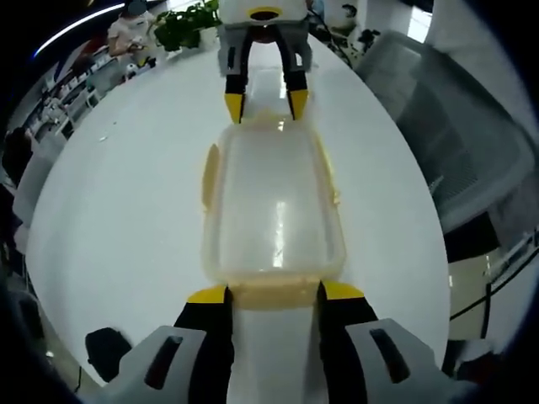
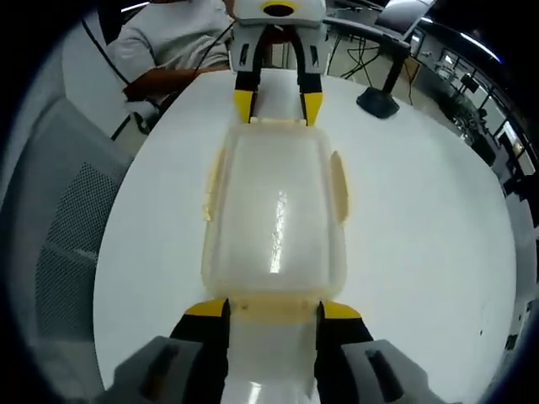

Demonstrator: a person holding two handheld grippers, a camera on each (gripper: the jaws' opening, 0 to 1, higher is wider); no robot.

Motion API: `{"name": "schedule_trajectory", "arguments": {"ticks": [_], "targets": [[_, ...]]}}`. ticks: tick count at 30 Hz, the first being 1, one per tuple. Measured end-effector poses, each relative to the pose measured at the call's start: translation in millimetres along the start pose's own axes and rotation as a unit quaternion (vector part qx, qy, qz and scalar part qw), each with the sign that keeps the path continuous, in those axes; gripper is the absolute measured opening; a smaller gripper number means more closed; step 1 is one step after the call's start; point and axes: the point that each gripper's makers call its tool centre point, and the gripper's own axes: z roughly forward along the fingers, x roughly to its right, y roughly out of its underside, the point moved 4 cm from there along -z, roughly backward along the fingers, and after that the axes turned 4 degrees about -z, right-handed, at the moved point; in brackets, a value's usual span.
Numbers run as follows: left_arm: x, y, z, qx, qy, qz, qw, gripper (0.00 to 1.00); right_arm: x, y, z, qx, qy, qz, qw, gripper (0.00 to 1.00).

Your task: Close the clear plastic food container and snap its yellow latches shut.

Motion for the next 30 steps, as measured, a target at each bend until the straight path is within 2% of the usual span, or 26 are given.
{"name": "schedule_trajectory", "arguments": {"ticks": [16,20,24,30], "targets": [[1.3,-0.7,-0.5,-0.004,-0.005,-0.011,0.9999,0.36,-0.1,-1.0,-0.2,-0.014,0.002,0.008,0.9999,0.35],[1.0,-1.8,-0.3,-0.015,-0.014,-0.028,0.9994,0.36,0.2,-0.7,-0.2,-0.015,0.003,0.012,0.9998,0.35],[5.0,-3.6,-0.6,-0.024,-0.017,-0.026,0.9992,0.36,-0.4,-0.3,-1.5,-0.017,-0.003,0.011,0.9998,0.35],[7.3,-7.0,-9.9,-0.022,-0.024,-0.030,0.9990,0.35,-1.6,-2.3,-10.5,-0.011,-0.001,0.008,0.9999,0.34]]}}
